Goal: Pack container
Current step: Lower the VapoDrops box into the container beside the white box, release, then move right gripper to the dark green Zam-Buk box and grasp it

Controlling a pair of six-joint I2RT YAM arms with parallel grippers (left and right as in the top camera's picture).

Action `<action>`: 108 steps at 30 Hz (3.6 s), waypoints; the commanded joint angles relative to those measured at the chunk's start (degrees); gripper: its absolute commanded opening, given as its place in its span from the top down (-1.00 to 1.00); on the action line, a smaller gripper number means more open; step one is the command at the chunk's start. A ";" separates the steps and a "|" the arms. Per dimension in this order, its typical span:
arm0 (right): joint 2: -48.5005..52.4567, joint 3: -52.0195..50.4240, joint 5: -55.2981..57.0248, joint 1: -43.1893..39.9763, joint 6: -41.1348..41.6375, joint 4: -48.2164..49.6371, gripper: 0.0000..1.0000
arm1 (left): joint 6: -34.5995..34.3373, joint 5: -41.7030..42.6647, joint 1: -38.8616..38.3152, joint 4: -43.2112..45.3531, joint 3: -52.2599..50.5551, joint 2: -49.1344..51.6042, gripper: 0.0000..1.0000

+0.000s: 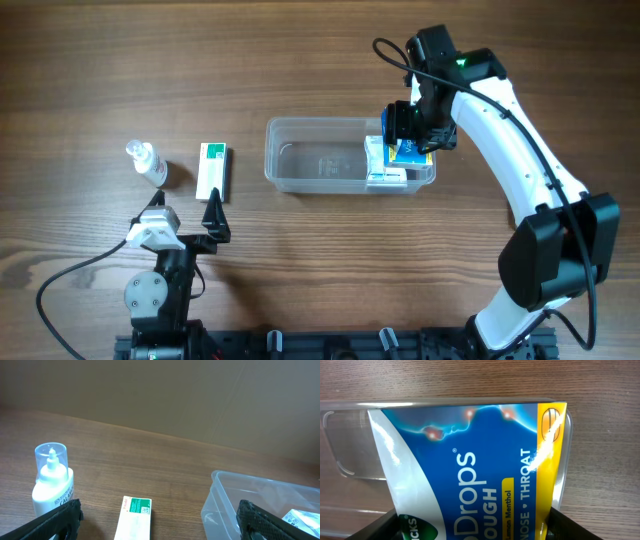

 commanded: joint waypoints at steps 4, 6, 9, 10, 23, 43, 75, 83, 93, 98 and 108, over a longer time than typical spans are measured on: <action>0.68 -4.39 0.96 0.04 0.61 3.34 -0.45 | 1.11 -0.15 -0.11 -0.28 -0.28 -0.42 -0.99; 0.68 -4.42 0.96 0.04 0.13 4.20 -0.45 | 1.11 -0.15 -0.11 -0.28 -0.28 -0.42 -0.99; 0.72 -4.42 0.94 0.04 -0.74 4.11 -0.45 | 1.11 -0.15 -0.11 -0.28 -0.28 -0.42 -1.00; 0.72 -4.42 0.90 0.07 -0.85 3.72 -0.44 | 1.11 -0.15 -0.11 -0.28 -0.28 -0.42 -0.99; 0.70 -4.42 -1.36 0.20 -4.92 0.81 -0.44 | 1.11 -0.15 -0.11 -0.28 -0.28 -0.42 -0.99; 0.70 -4.42 -2.08 0.31 -2.14 0.02 -0.59 | 1.11 -0.15 -0.11 -0.28 -0.28 -0.42 -0.99; -13.64 6.88 8.85 -25.86 -20.26 -23.28 -0.99 | 1.11 -0.15 -0.11 -0.26 -0.28 -0.42 -0.99; -19.41 -1.55 10.78 -38.38 -24.83 -21.33 -0.99 | 1.11 -0.15 -0.11 -0.28 -0.28 -0.42 -0.99; -19.30 -21.92 10.80 -40.92 -45.77 -4.11 -0.99 | 1.11 -0.15 -0.11 -0.28 -0.28 -0.42 -0.99; -19.15 -28.87 10.36 -44.22 -45.75 9.75 -0.99 | 1.11 -0.15 -0.11 -0.28 -0.28 -0.42 -1.00; -6.95 -29.66 10.34 -45.51 -45.62 16.65 -0.99 | 1.11 -0.15 -0.11 -0.28 -0.28 -0.42 -0.99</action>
